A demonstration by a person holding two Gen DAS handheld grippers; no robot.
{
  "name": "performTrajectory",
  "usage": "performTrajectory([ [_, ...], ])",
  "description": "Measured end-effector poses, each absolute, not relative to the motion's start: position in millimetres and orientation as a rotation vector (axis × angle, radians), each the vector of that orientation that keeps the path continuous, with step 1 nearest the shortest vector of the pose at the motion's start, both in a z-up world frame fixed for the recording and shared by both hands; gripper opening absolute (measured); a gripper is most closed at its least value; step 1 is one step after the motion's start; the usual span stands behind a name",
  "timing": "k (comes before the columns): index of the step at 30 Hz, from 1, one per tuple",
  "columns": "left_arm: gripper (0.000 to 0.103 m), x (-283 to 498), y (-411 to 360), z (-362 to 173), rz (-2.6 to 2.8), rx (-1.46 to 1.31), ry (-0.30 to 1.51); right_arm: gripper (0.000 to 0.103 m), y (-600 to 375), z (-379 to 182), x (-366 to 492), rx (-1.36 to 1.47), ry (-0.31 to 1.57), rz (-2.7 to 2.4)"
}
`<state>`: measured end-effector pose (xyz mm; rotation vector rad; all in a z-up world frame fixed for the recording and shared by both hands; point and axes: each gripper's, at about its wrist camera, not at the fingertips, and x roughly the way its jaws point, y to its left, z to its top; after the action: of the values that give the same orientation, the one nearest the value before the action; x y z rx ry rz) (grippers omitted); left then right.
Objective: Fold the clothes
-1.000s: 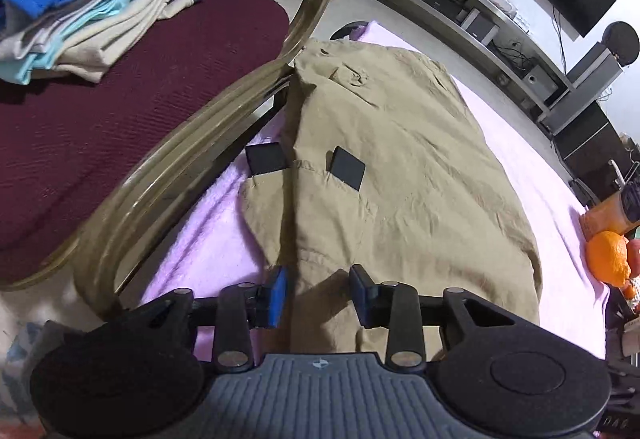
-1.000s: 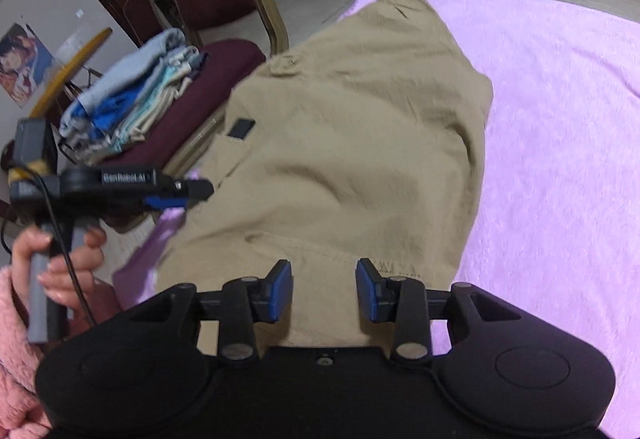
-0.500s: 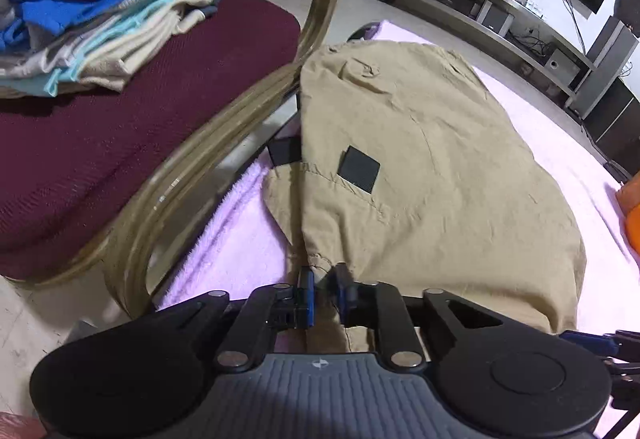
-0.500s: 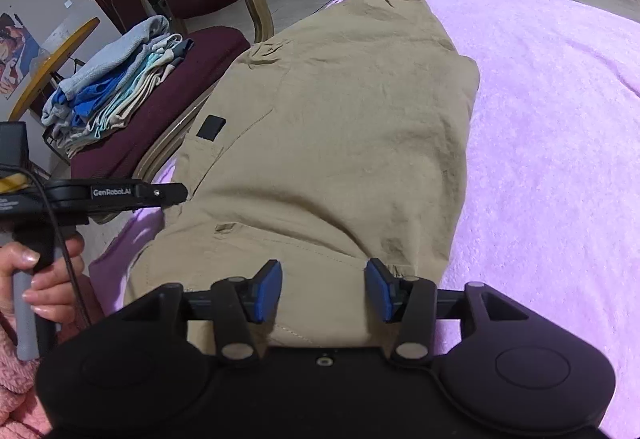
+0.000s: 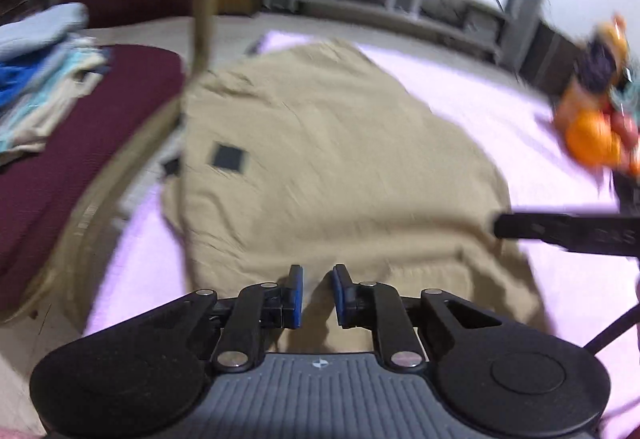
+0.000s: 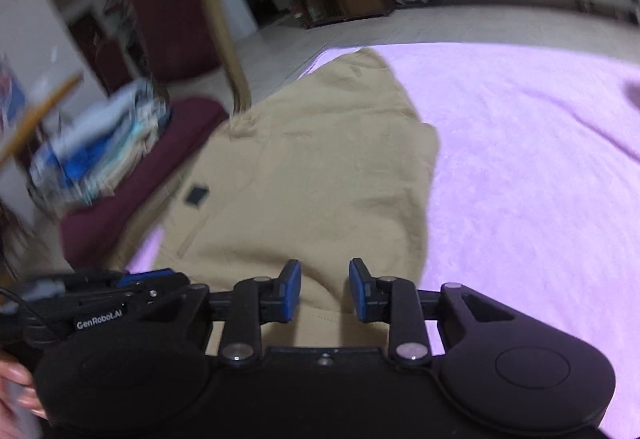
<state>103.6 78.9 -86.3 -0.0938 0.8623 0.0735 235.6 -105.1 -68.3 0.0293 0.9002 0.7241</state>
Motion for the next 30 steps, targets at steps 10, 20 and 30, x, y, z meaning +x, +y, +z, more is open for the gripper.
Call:
performTrajectory([
  [10, 0.015, 63.1, 86.1, -72.7, 0.088, -0.096, 0.942, 0.033, -125.4, -49.9, 200.5, -0.144, 0.966, 0.699],
  [20, 0.022, 138.5, 89.5, -11.6, 0.056, -0.152, 0.751, 0.046, -163.5, 47.8, 244.2, -0.059, 0.760, 0.670],
  [30, 0.008, 259.0, 72.2, -83.1, -0.033, -0.082, 0.959, 0.058, -142.4, -51.6, 402.1, 0.347, 1.032, 0.683],
])
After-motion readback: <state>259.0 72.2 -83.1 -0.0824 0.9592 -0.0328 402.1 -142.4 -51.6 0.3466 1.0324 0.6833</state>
